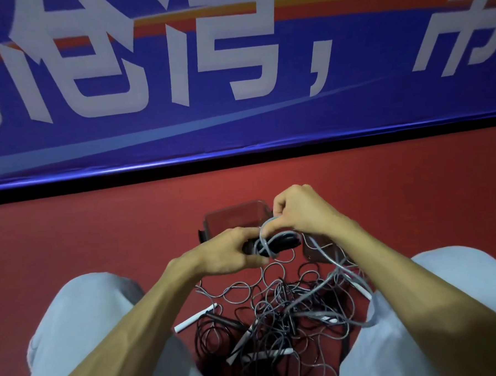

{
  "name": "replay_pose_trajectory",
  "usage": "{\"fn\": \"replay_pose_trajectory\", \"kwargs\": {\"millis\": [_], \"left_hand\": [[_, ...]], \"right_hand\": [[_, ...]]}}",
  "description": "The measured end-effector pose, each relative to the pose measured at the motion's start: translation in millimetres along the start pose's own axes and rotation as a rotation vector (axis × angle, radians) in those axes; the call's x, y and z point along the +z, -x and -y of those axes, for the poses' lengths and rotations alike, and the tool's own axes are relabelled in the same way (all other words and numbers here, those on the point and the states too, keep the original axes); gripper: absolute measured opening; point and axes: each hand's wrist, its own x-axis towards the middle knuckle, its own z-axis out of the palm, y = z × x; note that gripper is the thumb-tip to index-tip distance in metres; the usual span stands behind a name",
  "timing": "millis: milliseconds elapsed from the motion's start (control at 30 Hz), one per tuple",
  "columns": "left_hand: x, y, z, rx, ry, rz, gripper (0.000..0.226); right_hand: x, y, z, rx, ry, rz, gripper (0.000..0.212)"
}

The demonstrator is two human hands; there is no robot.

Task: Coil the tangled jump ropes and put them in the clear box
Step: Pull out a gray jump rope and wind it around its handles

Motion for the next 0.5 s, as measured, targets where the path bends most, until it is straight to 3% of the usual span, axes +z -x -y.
{"fn": "replay_pose_trajectory", "kwargs": {"millis": [133, 333, 500], "left_hand": [[2, 3, -11, -0.007, 0.257, -0.053, 0.028], [-8, 4, -23, 0.051, 0.517, -0.151, 0.018], [-15, 4, -32, -0.029, 0.947, -0.374, 0.022]], "right_hand": [[-6, -7, -12, 0.109, -0.240, 0.073, 0.032], [-16, -3, -7, 0.212, -0.932, 0.272, 0.038], [-12, -8, -9, 0.217, -1.082, 0.241, 0.028]]}}
